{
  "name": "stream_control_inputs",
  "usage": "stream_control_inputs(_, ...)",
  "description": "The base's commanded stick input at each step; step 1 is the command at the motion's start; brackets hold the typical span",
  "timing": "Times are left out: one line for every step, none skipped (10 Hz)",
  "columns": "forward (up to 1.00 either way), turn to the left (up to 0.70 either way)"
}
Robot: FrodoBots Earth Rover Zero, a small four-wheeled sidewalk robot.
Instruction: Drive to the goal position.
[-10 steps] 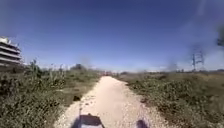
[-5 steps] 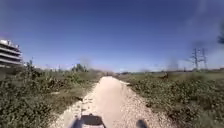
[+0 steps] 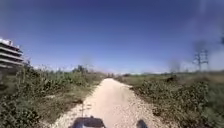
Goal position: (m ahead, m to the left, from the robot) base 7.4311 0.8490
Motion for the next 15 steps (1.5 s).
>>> stream_control_inputs(0.5, 0.0)
stream_control_inputs(0.5, 0.0)
stream_control_inputs(0.5, 0.0)
stream_control_inputs(0.5, 0.0)
stream_control_inputs(0.5, 0.0)
stream_control_inputs(0.5, 0.0)
stream_control_inputs(0.5, 0.0)
stream_control_inputs(0.5, 0.0)
stream_control_inputs(0.5, 0.0)
stream_control_inputs(0.5, 0.0)
stream_control_inputs(0.5, 0.0)
stream_control_inputs(0.5, 0.0)
stream_control_inputs(0.5, 0.0)
stream_control_inputs(0.5, 0.0)
stream_control_inputs(0.5, 0.0)
